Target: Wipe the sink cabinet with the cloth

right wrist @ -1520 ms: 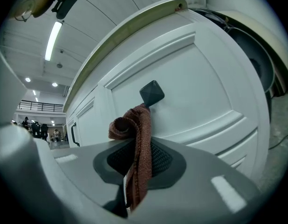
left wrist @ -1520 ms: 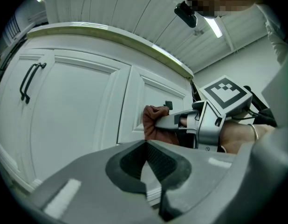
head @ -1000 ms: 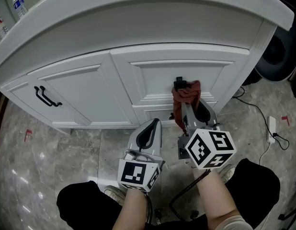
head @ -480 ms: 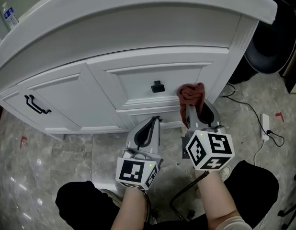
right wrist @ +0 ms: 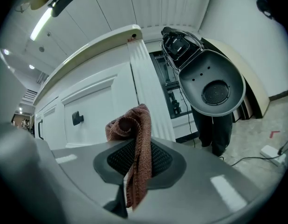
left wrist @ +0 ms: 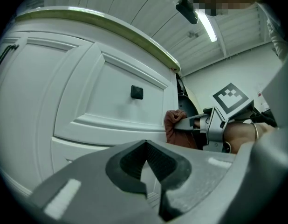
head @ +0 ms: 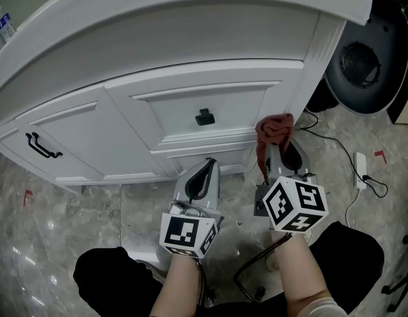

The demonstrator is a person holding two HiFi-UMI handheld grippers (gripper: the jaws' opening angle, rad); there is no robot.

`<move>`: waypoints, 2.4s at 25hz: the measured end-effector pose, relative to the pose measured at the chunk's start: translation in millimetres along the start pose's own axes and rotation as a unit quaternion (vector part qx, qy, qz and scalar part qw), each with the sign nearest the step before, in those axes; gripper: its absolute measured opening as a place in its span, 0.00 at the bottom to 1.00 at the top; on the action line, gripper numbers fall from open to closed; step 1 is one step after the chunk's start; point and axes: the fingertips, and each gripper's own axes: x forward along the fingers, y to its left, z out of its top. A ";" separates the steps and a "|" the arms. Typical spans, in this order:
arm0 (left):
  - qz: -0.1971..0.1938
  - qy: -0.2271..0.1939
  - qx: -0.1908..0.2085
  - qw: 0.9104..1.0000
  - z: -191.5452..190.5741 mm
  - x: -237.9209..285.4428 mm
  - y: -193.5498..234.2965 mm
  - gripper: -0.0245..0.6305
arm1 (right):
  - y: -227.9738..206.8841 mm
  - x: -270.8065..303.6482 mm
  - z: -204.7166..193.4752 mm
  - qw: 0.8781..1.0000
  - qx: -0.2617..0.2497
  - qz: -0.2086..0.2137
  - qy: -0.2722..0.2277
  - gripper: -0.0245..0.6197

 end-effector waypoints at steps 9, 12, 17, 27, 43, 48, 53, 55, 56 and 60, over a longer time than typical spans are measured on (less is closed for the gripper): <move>0.023 0.012 -0.001 1.000 -17.4 -21.0 24.7 0.04 | -8.1 -11.5 -12.7 1.000 -0.014 -0.026 -0.005 0.16; 0.035 0.016 0.000 0.999 -22.4 -31.5 37.2 0.04 | 32.6 -9.4 -25.0 1.000 0.004 0.027 -0.004 0.16; 0.071 0.018 -0.019 0.997 -28.5 -58.2 69.9 0.04 | 122.3 -5.9 -79.1 0.991 -0.008 0.125 0.039 0.16; 0.116 0.026 0.007 0.993 -36.2 -99.1 124.7 0.04 | 209.9 20.8 -146.3 0.976 -0.007 0.202 0.078 0.16; 0.097 0.021 0.005 0.995 -36.8 -86.3 113.6 0.04 | 163.0 34.0 -160.8 0.982 -0.045 0.146 0.107 0.16; 0.086 0.024 0.003 0.996 -37.6 -74.6 101.8 0.04 | 136.4 33.6 -158.6 0.985 -0.048 0.123 0.112 0.17; 0.071 0.026 0.004 0.997 -42.5 -61.8 88.7 0.04 | 116.5 31.2 -154.6 0.986 -0.040 0.114 0.115 0.17; 0.066 0.026 0.003 0.997 -43.5 -56.9 84.0 0.04 | 111.2 29.7 -150.5 0.987 -0.040 0.112 0.111 0.17; 0.063 0.027 0.003 0.998 -44.2 -54.5 81.7 0.04 | 108.2 28.9 -148.1 0.987 -0.041 0.110 0.108 0.17; 0.055 0.026 0.004 0.998 -47.9 -45.2 72.1 0.04 | 93.8 26.1 -140.1 0.989 -0.048 0.099 0.101 0.17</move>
